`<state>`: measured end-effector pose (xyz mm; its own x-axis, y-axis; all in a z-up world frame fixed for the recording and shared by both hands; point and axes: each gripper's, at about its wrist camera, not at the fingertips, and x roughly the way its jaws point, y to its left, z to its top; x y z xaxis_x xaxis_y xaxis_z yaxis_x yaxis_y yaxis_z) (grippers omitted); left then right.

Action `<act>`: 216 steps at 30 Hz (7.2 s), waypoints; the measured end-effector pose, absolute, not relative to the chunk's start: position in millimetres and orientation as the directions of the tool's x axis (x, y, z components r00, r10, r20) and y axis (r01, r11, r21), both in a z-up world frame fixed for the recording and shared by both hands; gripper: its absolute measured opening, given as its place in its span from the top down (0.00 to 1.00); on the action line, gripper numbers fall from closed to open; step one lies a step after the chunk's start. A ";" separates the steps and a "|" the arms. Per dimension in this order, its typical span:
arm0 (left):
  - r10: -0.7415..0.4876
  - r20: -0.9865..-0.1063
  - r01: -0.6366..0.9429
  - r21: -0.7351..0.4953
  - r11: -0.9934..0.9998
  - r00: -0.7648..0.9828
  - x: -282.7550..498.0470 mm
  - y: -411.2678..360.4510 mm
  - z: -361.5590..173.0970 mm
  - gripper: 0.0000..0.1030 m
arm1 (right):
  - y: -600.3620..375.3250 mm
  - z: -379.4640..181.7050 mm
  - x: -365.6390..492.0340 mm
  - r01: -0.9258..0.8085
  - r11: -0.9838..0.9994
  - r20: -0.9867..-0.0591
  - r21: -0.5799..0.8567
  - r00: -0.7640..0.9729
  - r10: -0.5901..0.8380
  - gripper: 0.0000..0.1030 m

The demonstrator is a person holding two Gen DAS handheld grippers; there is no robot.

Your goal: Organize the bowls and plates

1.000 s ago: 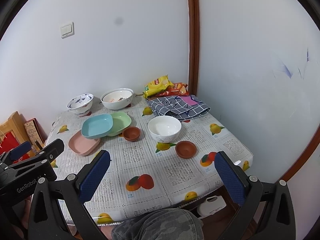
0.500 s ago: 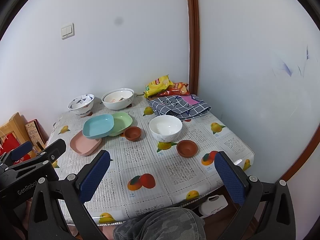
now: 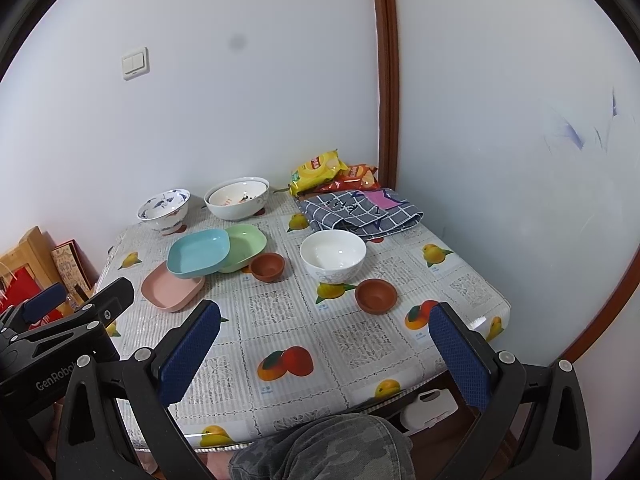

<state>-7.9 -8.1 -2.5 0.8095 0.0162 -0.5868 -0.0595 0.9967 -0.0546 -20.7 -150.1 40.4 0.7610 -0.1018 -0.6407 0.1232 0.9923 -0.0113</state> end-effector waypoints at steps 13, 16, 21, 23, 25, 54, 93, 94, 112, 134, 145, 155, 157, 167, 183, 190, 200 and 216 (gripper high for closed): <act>0.022 -0.589 -0.064 -0.052 0.997 0.808 -8.4 -4.5 -0.6 0.00 | -150.6 40.2 -19.4 0.128 0.992 -0.641 0.001 0.761 -0.098 0.01; 0.023 -0.590 -0.069 -0.055 0.996 0.807 -5.4 -0.6 1.0 0.00 | -150.2 42.1 -17.7 0.127 0.992 -0.639 0.004 0.763 -0.095 0.01; 0.031 -0.592 -0.079 -0.055 0.995 0.805 -0.9 1.8 1.0 0.00 | -149.9 41.9 -8.6 0.122 0.992 -0.642 0.001 0.761 -0.093 0.01; 0.031 -0.590 -0.081 -0.059 0.995 0.807 0.1 2.8 1.0 0.00 | -150.0 41.7 -6.0 0.121 0.993 -0.641 -0.001 0.762 -0.094 0.01; 0.034 -0.589 -0.085 -0.059 0.995 0.807 1.6 2.9 0.5 0.00 | -149.3 40.8 -1.3 0.115 0.993 -0.643 -0.006 0.760 -0.091 0.01; 0.044 -0.609 -0.063 -0.010 0.998 0.792 64.9 -1.3 -0.3 0.00 | -151.5 31.7 61.1 0.066 0.998 -0.661 -0.010 0.749 -0.056 0.00; 0.188 -0.709 -0.172 0.095 0.981 0.680 270.8 93.2 -86.7 0.06 | -53.5 -88.1 310.2 -0.198 0.966 -0.707 0.163 0.660 0.255 0.24; 0.179 -0.710 -0.159 0.096 0.983 0.681 273.3 92.3 -90.1 0.07 | -56.3 -91.8 309.9 -0.191 0.966 -0.707 0.176 0.658 0.259 0.24; 0.109 -0.773 -0.193 -0.018 0.981 0.625 291.6 122.9 -146.9 0.23 | -55.5 -153.9 312.5 -0.163 0.963 -0.796 0.217 0.541 0.271 0.36; 0.034 -0.818 -0.159 -0.071 0.985 0.574 283.3 125.3 -175.5 0.86 | -19.0 -182.7 309.8 -0.173 0.968 -0.847 0.181 0.473 0.243 0.79; 0.058 -0.799 -0.185 -0.067 0.980 0.599 263.3 130.4 -171.0 0.90 | -13.4 -176.3 299.7 -0.175 0.963 -0.831 0.204 0.489 0.265 0.87; 0.058 -0.780 -0.213 -0.097 0.972 0.623 243.3 151.0 -166.2 0.90 | 0.7 -170.9 287.9 -0.222 0.945 -0.810 0.241 0.489 0.322 0.87; 0.058 -0.783 -0.213 -0.097 0.972 0.619 241.5 153.3 -167.1 0.90 | 3.4 -169.9 285.7 -0.230 0.943 -0.807 0.241 0.492 0.326 0.87; 0.078 -0.796 -0.218 -0.069 0.973 0.600 233.2 159.0 -170.4 0.90 | 12.3 -175.6 283.9 -0.253 0.936 -0.814 0.246 0.470 0.341 0.87; 0.080 -0.816 -0.232 -0.067 0.971 0.572 226.8 170.0 -176.4 0.90 | 27.7 -182.7 282.0 -0.291 0.933 -0.829 0.211 0.453 0.329 0.87; 0.064 -0.820 -0.240 -0.091 0.967 0.568 219.5 177.5 -181.7 0.90 | 32.7 -178.4 277.8 -0.320 0.927 -0.820 0.197 0.464 0.334 0.87; 0.085 -0.828 -0.245 -0.064 0.967 0.555 216.0 180.0 -182.0 0.90 | 42.1 -188.7 277.0 -0.351 0.922 -0.841 0.165 0.438 0.317 0.87; 0.051 -0.829 -0.227 -0.093 0.970 0.557 218.1 178.1 -185.7 0.86 | 35.8 -180.9 276.1 -0.336 0.923 -0.827 0.187 0.453 0.333 0.71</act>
<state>218.1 178.1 -185.7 0.5566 0.0510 -0.8292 -0.2267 0.9696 -0.0926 276.1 35.8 -180.9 0.4535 0.3330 -0.8267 -0.3363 0.9229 0.1873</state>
